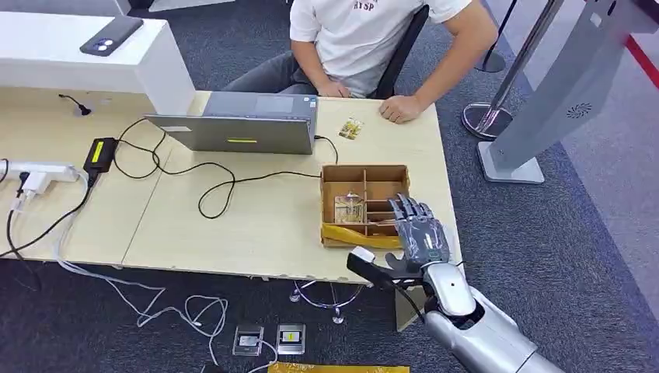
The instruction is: Pass the card to the sensor for recognition and then transmit it.
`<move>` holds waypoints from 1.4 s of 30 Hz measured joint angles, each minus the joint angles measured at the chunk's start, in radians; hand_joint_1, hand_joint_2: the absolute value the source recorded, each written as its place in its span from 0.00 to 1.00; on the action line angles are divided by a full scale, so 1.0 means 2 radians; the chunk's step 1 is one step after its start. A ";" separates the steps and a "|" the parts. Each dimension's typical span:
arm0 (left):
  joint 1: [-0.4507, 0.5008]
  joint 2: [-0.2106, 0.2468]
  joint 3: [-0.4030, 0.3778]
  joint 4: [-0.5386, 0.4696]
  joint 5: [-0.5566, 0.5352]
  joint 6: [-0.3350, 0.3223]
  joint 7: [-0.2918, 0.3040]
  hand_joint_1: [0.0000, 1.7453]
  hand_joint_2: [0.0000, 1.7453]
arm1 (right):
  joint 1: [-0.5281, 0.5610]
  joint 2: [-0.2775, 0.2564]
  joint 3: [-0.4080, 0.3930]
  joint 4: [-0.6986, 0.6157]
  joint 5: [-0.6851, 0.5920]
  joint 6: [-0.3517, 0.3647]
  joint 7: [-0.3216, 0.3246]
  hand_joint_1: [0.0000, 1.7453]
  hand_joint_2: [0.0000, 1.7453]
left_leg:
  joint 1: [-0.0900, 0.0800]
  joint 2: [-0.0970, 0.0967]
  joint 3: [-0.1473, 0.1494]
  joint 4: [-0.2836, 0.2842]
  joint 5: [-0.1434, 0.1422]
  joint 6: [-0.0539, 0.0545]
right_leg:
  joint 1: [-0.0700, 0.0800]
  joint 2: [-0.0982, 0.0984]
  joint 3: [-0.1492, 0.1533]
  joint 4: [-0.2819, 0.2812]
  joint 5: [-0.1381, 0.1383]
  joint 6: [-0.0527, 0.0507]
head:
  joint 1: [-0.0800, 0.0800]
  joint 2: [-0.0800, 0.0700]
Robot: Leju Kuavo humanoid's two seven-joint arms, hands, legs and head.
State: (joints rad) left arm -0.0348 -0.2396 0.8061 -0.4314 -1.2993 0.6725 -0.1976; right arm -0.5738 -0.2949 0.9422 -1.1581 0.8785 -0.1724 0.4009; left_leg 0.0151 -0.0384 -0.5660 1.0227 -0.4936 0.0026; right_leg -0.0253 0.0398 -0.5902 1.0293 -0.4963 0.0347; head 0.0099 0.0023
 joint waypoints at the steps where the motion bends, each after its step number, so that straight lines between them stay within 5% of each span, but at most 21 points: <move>1: 0.000 0.000 0.000 0.000 0.000 0.000 0.000 0.00 0.00 | -0.001 0.001 0.000 0.003 0.000 0.000 0.000 0.00 1.00 | 0.000 0.000 0.000 0.000 0.000 0.000 | 0.000 0.000 0.000 0.000 0.000 0.000 | 0.000 0.000; 42: 0.000 -0.001 0.000 -0.004 0.003 0.000 -0.007 0.00 0.00 | -0.018 0.036 -0.008 0.048 0.000 -0.038 -0.034 0.00 1.00 | 0.000 0.000 0.000 0.000 0.000 0.000 | 0.000 0.000 0.000 0.000 0.000 0.000 | 0.000 0.000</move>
State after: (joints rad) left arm -0.0346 -0.2422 0.8068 -0.4402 -1.2928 0.6725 -0.2110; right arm -0.6097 -0.2224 0.9270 -1.0628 0.8778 -0.2483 0.3330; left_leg 0.0152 -0.0382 -0.5658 1.0227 -0.4936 0.0026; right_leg -0.0252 0.0400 -0.5902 1.0294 -0.4963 0.0347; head 0.0099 0.0023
